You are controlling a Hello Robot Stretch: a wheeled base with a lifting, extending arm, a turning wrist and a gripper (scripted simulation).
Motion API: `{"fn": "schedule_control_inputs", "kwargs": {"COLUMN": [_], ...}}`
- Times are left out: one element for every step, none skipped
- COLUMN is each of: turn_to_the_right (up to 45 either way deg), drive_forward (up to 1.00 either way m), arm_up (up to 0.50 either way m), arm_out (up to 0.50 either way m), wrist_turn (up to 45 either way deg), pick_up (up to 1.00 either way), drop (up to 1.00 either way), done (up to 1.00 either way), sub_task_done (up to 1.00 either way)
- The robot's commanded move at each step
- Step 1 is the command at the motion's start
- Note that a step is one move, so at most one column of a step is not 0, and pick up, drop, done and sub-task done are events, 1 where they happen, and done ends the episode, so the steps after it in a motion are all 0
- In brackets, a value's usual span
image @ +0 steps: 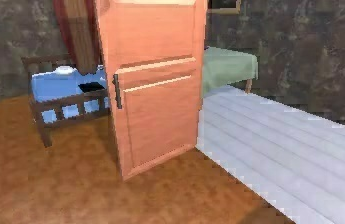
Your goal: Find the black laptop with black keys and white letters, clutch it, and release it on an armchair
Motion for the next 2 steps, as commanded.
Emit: {"fn": "schedule_control_inputs", "kwargs": {"turn_to_the_right": [39.0,3.0], "drive_forward": [0.00,0.00], "arm_up": [0.00,0.00], "arm_out": [0.00,0.00], "wrist_turn": [0.0,0.0], "pick_up": [0.00,0.00], "drop": [0.00,0.00], "done": [0.00,0.00], "sub_task_done": [0.00,0.00]}}
